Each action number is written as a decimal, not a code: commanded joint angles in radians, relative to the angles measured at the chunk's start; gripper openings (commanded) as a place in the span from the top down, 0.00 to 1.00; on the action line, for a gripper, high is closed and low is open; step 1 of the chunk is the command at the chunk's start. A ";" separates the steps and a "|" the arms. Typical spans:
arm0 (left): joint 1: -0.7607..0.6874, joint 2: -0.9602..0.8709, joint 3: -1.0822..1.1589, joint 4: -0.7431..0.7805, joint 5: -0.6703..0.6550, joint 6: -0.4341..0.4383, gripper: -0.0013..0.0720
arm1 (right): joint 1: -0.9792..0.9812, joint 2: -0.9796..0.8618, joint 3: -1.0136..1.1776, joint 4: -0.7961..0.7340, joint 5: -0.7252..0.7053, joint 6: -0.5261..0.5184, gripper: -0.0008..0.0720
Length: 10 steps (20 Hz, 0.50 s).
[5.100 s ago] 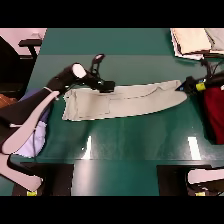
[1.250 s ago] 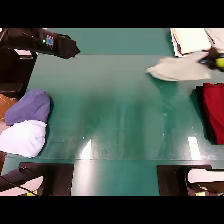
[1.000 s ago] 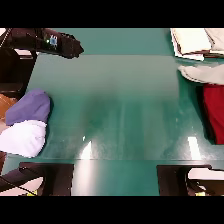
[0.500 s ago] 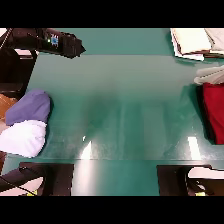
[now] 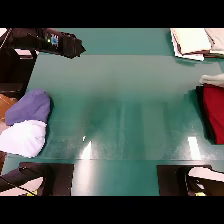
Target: Fold the shirts.
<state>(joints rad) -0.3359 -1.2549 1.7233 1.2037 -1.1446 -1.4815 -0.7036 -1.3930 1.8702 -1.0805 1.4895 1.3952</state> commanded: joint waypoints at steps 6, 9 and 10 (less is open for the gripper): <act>0.000 0.000 0.000 0.000 -0.002 0.025 0.95 | -0.176 0.206 -0.503 -0.178 0.018 -0.001 0.63; 0.000 0.000 0.000 0.000 -0.013 0.024 0.95 | -0.222 0.229 -0.561 -0.152 0.004 0.000 0.04; 0.000 0.000 0.000 0.000 -0.018 0.024 0.95 | -0.222 0.241 -0.560 -0.118 -0.012 0.000 0.04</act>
<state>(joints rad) -0.3359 -1.2549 1.7233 1.2037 -1.1530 -1.4586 -0.8940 -1.1851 1.3701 -1.2304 1.4956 1.3937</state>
